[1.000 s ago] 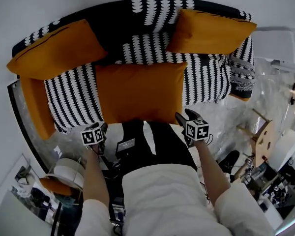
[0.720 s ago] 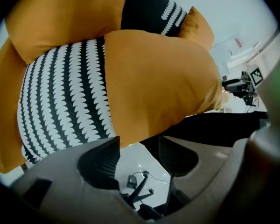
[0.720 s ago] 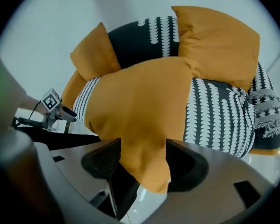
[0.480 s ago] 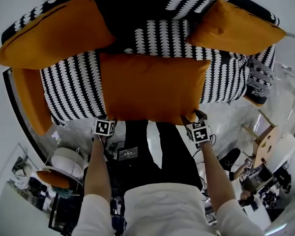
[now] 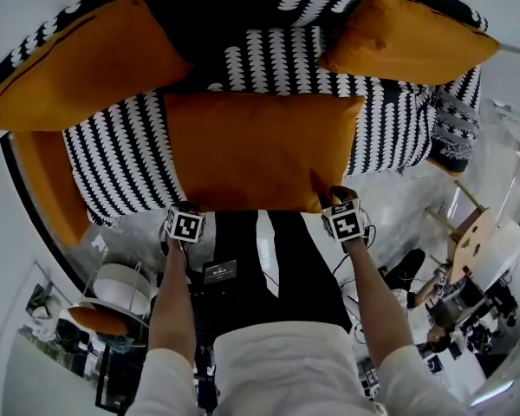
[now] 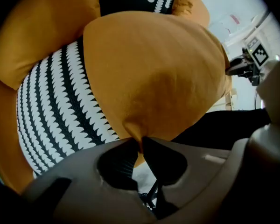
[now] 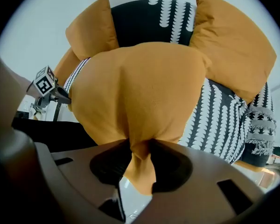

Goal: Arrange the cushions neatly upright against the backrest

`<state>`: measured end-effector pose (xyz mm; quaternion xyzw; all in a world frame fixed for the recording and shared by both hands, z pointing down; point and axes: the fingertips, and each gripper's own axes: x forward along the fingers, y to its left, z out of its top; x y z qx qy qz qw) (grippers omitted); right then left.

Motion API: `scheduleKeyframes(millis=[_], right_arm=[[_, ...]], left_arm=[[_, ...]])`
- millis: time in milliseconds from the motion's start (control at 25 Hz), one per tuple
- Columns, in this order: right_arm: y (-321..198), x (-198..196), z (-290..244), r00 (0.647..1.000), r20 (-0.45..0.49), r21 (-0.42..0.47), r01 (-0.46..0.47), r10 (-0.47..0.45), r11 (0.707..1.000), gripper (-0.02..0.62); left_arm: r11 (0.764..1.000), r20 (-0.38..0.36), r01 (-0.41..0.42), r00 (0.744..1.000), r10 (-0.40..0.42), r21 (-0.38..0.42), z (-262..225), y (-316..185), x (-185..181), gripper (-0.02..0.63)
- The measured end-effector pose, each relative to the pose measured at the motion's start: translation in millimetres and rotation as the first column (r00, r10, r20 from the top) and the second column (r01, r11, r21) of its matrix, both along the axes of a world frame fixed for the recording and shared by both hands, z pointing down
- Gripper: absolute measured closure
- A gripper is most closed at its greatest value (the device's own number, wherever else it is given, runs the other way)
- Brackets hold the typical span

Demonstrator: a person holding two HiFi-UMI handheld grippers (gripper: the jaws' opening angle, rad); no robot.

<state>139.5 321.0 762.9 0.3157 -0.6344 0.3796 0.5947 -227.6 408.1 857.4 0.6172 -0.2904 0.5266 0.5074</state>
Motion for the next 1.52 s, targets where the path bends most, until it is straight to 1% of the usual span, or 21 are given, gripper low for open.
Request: scheduleKeyframes(millis=[80,160,200,280,400,520,680,800,880,960,1040,1080,1120,1160,1240,1280,1320,1360,1400,1480,1520], right_arm=[[-6,-5,-12,1.0,-0.008,0.044,-0.006,0.007,0.999,0.504],[-16,-7,-26,0.999,-0.013,0.096,-0.029,0.03,0.995,0.549],[-23,-8,-34,0.999,-0.012,0.121,-0.043,0.045,0.992,0.568],[-39,-9,-49,0.998,-0.004,0.163,-0.067,0.068,0.984,0.58],[-62,-7,-72,0.996,0.008,0.194,-0.09,0.091,0.977,0.581],[-95,-4,-87,0.995,0.014,0.235,-0.101,0.101,0.967,0.581],[-136,5,-104,0.991,0.026,0.263,-0.131,0.129,0.956,0.581],[-169,5,-116,0.985,0.085,0.242,-0.168,0.152,0.956,0.581],[-194,-6,-124,0.98,0.13,0.207,-0.173,0.148,0.963,0.581],[-221,-17,-125,0.984,0.14,0.167,-0.137,0.114,0.976,0.581],[-248,-23,-120,0.99,0.124,0.137,-0.088,0.071,0.987,0.581],[-262,-24,-117,0.993,0.111,0.133,-0.062,0.048,0.989,0.581],[-277,-21,-113,0.995,0.098,0.139,-0.039,0.025,0.99,0.581],[-294,-17,-111,0.996,0.085,0.155,-0.015,0.002,0.988,0.58],[-326,-9,-112,0.996,0.061,0.213,0.047,-0.061,0.976,0.58],[-340,-7,-115,0.994,0.053,0.244,0.079,-0.094,0.967,0.578],[-351,-5,-119,0.992,0.05,0.271,0.098,-0.116,0.958,0.573],[-362,-2,-123,0.992,0.054,0.3,0.097,-0.118,0.949,0.558],[-372,2,-129,0.993,0.063,0.335,0.077,-0.104,0.939,0.554],[-396,9,-151,0.993,0.106,0.414,0.008,-0.057,0.91,0.543],[-406,9,-167,0.988,0.149,0.447,-0.032,-0.039,0.894,0.533]], left_arm=[[0.999,-0.03,0.013,0.999,-0.012,0.031,-13,-1,-3,0.571],[0.997,-0.051,0.026,0.998,-0.022,0.076,-34,-12,-5,0.578],[0.993,-0.058,0.029,0.998,-0.023,0.113,-46,-21,-5,0.581],[0.98,-0.063,0.042,0.998,-0.031,0.192,-76,-43,-10,0.586],[0.946,-0.095,0.101,0.993,-0.075,0.307,-123,-79,-15,0.588],[0.907,-0.134,0.114,0.989,-0.065,0.405,-159,-120,-15,0.589],[0.866,-0.172,0.128,0.984,-0.05,0.484,-202,-170,-8,0.589],[0.831,-0.175,0.161,0.982,-0.077,0.533,-230,-209,-10,0.589],[0.813,-0.165,0.201,0.978,-0.13,0.546,-243,-227,-20,0.589],[0.81,-0.162,0.255,0.967,-0.198,0.529,-248,-237,-29,0.589],[0.811,-0.176,0.316,0.949,-0.263,0.493,-251,-243,-32,0.589],[0.807,-0.188,0.349,0.937,-0.294,0.476,-253,-249,-31,0.589],[0.798,-0.203,0.384,0.923,-0.326,0.464,-254,-258,-28,0.589],[0.782,-0.219,0.425,0.905,-0.364,0.457,-256,-271,-24,0.588],[0.732,-0.247,0.511,0.859,-0.448,0.451,-256,-303,-14,0.588],[0.707,-0.25,0.545,0.838,-0.486,0.452,-256,-319,-10,0.588],[0.688,-0.243,0.564,0.823,-0.514,0.457,-255,-333,-7,0.588],[0.677,-0.227,0.57,0.816,-0.531,0.466,-254,-346,-5,0.588],[0.671,-0.206,0.566,0.815,-0.541,0.478,-253,-358,-5,0.588],[0.665,-0.176,0.557,0.815,-0.552,0.497,-250,-377,-8,0.588],[0.663,-0.171,0.559,0.813,-0.557,0.498,-249,-385,-11,0.588]])
